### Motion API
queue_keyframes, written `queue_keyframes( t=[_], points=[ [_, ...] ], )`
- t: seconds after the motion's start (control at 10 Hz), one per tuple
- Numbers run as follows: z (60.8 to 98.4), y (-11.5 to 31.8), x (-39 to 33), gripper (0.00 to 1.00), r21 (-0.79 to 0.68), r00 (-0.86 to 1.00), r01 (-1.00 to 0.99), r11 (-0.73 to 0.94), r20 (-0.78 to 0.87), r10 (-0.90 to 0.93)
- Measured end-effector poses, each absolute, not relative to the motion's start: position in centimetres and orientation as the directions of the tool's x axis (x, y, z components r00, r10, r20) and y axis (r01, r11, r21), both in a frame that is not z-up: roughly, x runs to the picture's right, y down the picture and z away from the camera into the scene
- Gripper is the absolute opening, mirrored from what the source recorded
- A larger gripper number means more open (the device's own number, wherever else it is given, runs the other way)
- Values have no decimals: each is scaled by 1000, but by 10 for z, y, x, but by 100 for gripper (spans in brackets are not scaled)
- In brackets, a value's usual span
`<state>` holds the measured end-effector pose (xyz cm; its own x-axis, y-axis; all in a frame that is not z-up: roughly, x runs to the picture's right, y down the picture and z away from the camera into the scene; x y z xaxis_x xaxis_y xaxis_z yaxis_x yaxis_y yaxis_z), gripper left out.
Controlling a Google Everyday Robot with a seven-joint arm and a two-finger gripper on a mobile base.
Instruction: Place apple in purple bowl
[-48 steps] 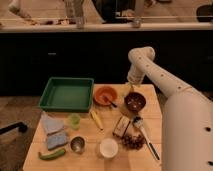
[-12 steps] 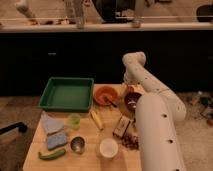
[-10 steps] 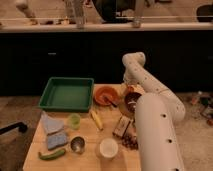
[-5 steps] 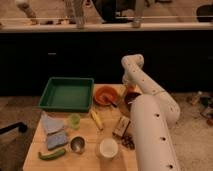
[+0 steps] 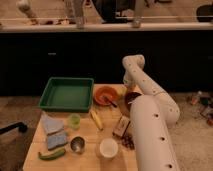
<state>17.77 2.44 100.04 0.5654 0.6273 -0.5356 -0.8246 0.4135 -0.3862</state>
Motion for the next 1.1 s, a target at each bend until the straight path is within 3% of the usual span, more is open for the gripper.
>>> queue_keyframes(
  t=[0.1,0.3,1.1],
  points=[
    [999,22,177,7,-387,568,-823,416,-532,629],
    [995,16,178,0,-384,572,-820,424,-521,634],
    [970,-18,183,0,-355,578,-816,457,-476,662]
  ],
)
